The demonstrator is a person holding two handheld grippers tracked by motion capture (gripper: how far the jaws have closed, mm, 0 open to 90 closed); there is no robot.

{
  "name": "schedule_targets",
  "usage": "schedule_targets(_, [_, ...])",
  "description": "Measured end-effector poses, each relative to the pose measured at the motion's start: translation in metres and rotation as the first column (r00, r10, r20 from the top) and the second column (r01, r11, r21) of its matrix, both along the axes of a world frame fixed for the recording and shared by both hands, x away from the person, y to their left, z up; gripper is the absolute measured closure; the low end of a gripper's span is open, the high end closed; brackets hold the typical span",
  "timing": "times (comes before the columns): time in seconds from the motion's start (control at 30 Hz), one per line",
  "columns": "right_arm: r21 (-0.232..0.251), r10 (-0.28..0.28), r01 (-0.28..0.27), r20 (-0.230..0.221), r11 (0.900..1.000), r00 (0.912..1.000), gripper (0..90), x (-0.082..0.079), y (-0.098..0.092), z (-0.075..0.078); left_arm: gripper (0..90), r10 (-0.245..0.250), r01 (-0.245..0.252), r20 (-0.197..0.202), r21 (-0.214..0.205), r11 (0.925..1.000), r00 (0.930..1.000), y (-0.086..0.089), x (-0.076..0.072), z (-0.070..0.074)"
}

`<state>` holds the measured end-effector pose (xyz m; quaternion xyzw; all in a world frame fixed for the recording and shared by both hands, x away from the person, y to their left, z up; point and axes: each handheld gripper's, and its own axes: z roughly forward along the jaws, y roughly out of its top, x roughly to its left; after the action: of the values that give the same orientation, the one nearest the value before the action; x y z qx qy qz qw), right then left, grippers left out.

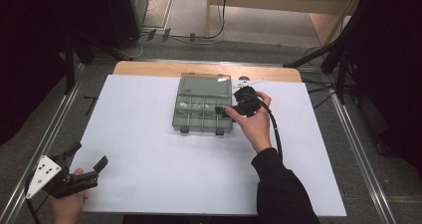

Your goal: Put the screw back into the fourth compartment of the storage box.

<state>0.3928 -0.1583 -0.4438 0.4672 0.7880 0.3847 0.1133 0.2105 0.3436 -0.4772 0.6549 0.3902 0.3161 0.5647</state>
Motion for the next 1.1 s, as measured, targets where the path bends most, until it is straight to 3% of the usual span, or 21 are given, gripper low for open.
schedule_targets(0.1, [0.025, -0.004, 0.004, 0.014, 0.9997, 0.9999, 0.0, -0.011, -0.007, -0.001, 1.2, 0.0, 0.0, 0.0, 0.0, 1.0, 1.0, 0.0, 0.0, 0.0])
schedule_targets(0.4, [0.012, -0.006, 0.005, 0.063, 0.9999, 0.998, 0.0, -0.051, -0.025, -0.011, 1.2, 0.001, -0.001, 0.0, 0.005, 1.0, 1.0, -0.001, 0.0, 0.0])
schedule_targets(1.1, [0.102, -0.032, 0.02, 0.116, 0.9946, 0.9927, 0.0, -0.128, -0.066, -0.039, 1.2, -0.003, 0.003, -0.002, 0.012, 0.9999, 1.0, -0.003, 0.0, 0.0])
